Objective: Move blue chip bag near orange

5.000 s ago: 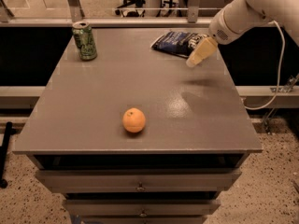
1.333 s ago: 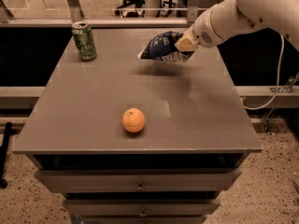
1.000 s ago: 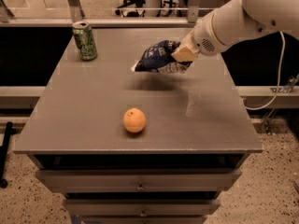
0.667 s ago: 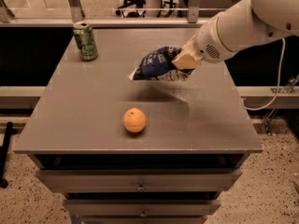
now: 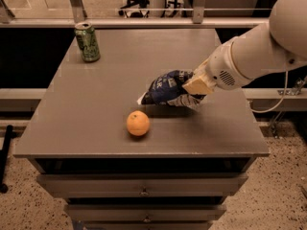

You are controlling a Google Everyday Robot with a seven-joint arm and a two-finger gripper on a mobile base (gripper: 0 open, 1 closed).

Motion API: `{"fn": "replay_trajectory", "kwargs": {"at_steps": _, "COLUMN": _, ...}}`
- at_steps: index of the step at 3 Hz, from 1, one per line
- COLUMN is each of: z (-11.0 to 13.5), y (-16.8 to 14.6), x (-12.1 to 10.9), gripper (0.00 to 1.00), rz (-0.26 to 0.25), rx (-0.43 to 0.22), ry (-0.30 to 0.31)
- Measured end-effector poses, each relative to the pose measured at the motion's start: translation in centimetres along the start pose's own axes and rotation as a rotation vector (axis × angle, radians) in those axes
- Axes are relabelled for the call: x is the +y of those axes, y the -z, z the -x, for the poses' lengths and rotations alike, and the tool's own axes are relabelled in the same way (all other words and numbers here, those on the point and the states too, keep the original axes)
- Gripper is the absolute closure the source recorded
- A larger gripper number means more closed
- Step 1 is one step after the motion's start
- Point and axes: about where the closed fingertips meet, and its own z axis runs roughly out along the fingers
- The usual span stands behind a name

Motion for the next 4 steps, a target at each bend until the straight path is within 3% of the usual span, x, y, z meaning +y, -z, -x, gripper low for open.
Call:
{"fn": "replay_trajectory", "kwargs": {"at_steps": 1, "z": -1.6, "y": -1.5, "x": 1.4, "gripper": 0.79, "rz": 0.036, "rx": 0.015, "ry": -0.032}}
{"fn": "replay_trajectory", "kwargs": {"at_steps": 2, "z": -2.4, "y": -2.8, "x": 1.9, "gripper": 0.48, "rz": 0.049, "rx": 0.020, "ry": -0.050}}
{"fn": "replay_trajectory", "kwargs": {"at_steps": 4, "z": -2.7, "y": -3.8, "x": 1.1, "gripper": 0.03, "rz": 0.035, "rx": 0.019, "ry": -0.060}}
